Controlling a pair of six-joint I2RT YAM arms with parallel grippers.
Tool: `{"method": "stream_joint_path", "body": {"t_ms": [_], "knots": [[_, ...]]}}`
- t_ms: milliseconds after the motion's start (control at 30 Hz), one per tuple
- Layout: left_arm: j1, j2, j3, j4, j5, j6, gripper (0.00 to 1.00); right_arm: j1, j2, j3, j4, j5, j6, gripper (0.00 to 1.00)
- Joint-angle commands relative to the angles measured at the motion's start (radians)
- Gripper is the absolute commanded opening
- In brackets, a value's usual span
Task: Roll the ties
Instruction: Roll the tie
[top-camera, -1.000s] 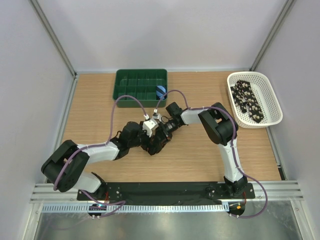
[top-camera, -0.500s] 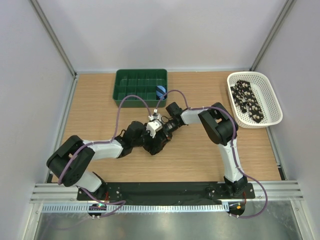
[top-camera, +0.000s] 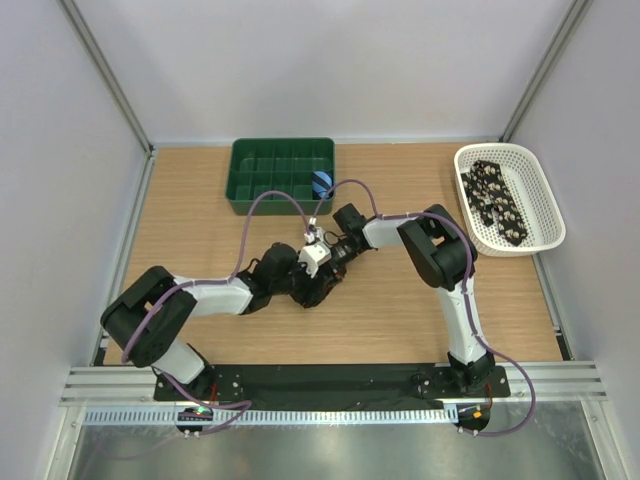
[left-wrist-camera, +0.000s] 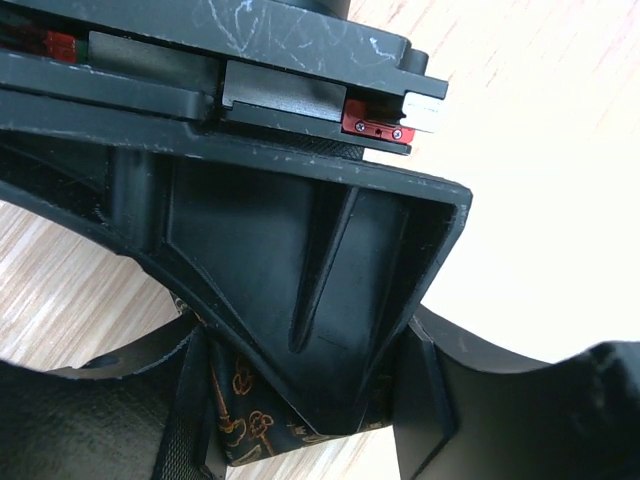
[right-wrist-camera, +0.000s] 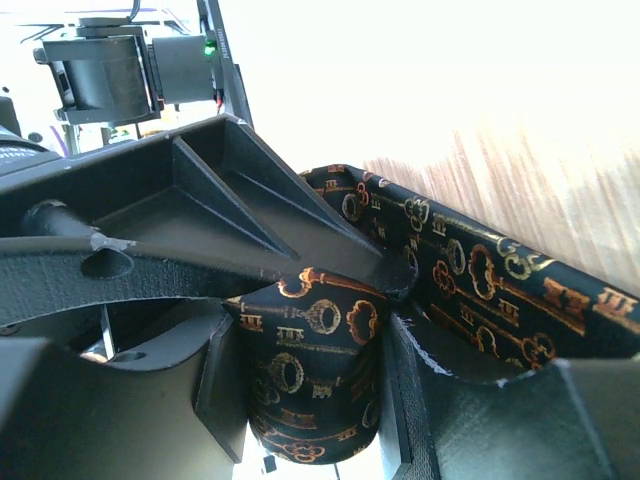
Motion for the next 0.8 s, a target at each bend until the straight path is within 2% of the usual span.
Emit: {"method": "stream_joint_path", "body": {"t_ms": [0,100,133,167,200,233,300,400,533,633,767], "knots": [[-0.013,0.026,0.029,-0.026,-0.044,0.03,0.47,-0.006,0.018,0.008,-0.006,0.07,-0.019,0.32],[-0.027,0.041,0.053,-0.058,-0.054,0.033,0.44,-0.005,0.015,0.008,-0.006,0.068,-0.021,0.33],[-0.036,0.042,0.059,-0.077,-0.067,0.033,0.48,-0.005,0.018,0.008,-0.007,0.07,-0.018,0.32],[-0.044,0.039,0.067,-0.086,-0.076,0.033,0.57,-0.005,0.019,0.008,-0.006,0.068,-0.019,0.32],[-0.05,0.035,0.072,-0.095,-0.088,0.033,0.78,-0.005,0.021,0.01,-0.006,0.071,-0.018,0.31],[-0.058,0.027,0.075,-0.097,-0.105,0.057,0.85,-0.006,0.022,0.01,-0.006,0.071,-0.016,0.31],[-0.073,-0.003,0.075,-0.106,-0.117,0.079,0.91,-0.006,0.025,0.005,-0.003,0.065,-0.016,0.31],[-0.072,-0.017,0.092,-0.136,-0.12,0.099,0.9,-0.005,0.024,0.002,0.004,0.045,-0.018,0.3],[-0.073,0.003,0.09,-0.121,-0.117,0.119,0.8,-0.008,0.027,0.01,0.011,0.032,-0.012,0.29],[-0.073,0.016,0.092,-0.084,-0.128,0.094,0.79,-0.008,0.031,0.005,0.016,0.031,-0.012,0.28],[-0.072,0.05,0.156,-0.133,-0.148,0.061,0.75,-0.008,0.03,-0.003,0.019,0.036,-0.012,0.27]]}}
